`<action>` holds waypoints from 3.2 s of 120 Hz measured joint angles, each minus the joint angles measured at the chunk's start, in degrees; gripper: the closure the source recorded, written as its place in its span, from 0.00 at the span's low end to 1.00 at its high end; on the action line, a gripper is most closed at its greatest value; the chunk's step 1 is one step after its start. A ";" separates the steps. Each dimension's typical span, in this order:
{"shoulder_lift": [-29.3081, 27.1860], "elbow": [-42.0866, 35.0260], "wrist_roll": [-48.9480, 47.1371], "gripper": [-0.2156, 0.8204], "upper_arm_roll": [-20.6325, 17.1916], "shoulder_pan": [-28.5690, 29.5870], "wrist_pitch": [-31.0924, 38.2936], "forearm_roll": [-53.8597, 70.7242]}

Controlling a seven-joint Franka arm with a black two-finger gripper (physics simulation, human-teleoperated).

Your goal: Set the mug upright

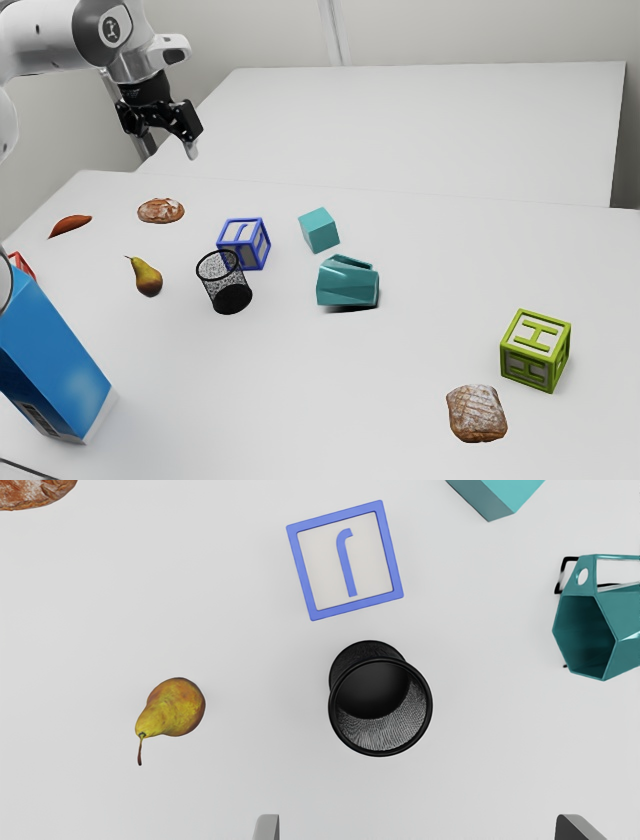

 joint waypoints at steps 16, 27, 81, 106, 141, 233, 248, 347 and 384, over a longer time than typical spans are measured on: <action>0.00 -0.01 0.18 0.21 -0.01 -0.17 -0.12 -0.32; 0.03 -0.26 0.30 0.21 -0.01 -0.40 -0.16 -0.60; 1.66 -15.02 1.75 0.21 -2.67 -0.74 10.15 -28.20; 5.60 -19.70 2.90 0.21 -3.87 -0.36 15.30 -35.93; 11.14 -22.98 7.28 0.21 -5.37 -1.03 22.67 -44.15; 12.45 -27.58 19.18 0.91 -7.51 -0.94 26.21 -60.19; 11.34 -27.61 20.37 0.93 -7.51 -1.02 26.12 -60.15; 0.63 -24.49 2.88 0.97 -14.72 -0.91 21.08 -4.07; 1.69 -27.93 -5.74 0.97 -15.68 -1.03 23.05 0.50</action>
